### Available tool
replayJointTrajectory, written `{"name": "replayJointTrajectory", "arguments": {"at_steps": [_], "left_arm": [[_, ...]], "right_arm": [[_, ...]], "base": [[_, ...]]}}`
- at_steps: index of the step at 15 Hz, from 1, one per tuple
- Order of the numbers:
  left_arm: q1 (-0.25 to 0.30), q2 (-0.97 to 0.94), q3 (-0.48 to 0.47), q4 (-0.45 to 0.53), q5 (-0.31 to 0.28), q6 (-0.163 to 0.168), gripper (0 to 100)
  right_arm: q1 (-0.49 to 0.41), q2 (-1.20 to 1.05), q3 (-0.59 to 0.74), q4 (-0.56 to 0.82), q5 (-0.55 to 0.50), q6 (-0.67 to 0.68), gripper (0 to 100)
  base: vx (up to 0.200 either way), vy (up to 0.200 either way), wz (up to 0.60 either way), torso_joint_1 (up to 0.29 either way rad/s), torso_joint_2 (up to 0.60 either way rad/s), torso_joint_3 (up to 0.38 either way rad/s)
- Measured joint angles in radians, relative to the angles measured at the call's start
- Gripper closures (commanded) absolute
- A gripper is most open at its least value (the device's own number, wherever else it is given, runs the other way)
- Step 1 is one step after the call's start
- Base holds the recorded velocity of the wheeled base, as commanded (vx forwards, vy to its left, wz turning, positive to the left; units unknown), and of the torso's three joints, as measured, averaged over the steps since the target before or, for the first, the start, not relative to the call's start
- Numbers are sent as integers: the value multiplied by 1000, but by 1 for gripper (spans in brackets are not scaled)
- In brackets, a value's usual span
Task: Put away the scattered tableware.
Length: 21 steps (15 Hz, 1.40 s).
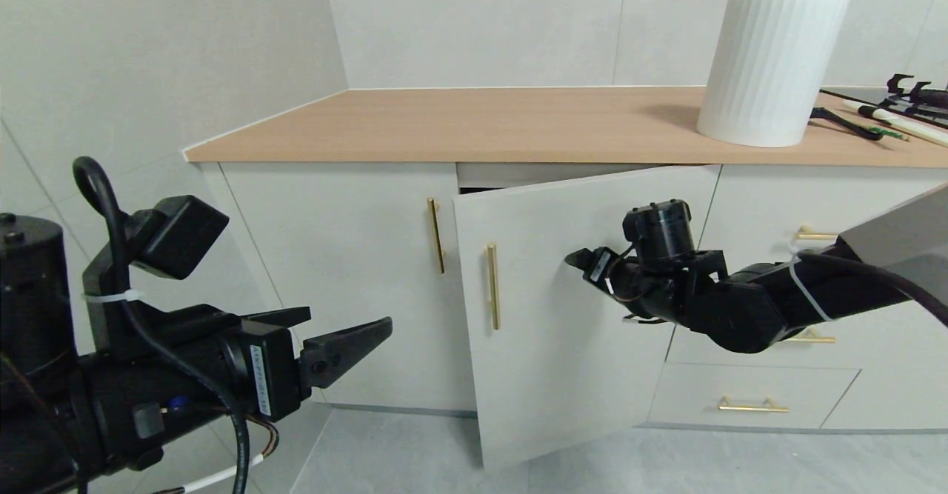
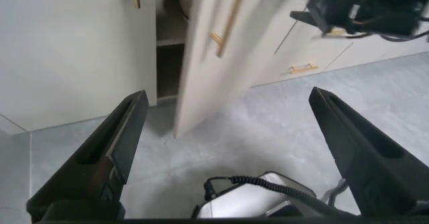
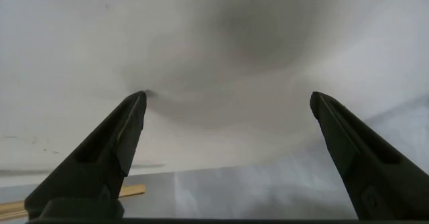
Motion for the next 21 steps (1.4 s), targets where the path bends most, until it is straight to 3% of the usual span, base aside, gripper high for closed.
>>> {"name": "replayJointTrajectory", "arguments": {"at_steps": [5,15,19,21], "left_arm": [[0,0,-1,-1,0,-11,0],[-1,4,1,-1,0,-10,0],[-1,6,1,-1,0,-10,0],[-1,6,0,-1,0,-11,0]], "right_arm": [[-21,106,-139,0,-140,47,0],[-71,222,-273,21,-290,49,0],[-82,221,-276,31,-292,50,0],[-77,182,-224,23,-244,52,0]], "base": [[0,0,0,0,0,0],[0,0,0,0,0,0],[0,0,0,0,0,0],[0,0,0,0,0,0]]}}
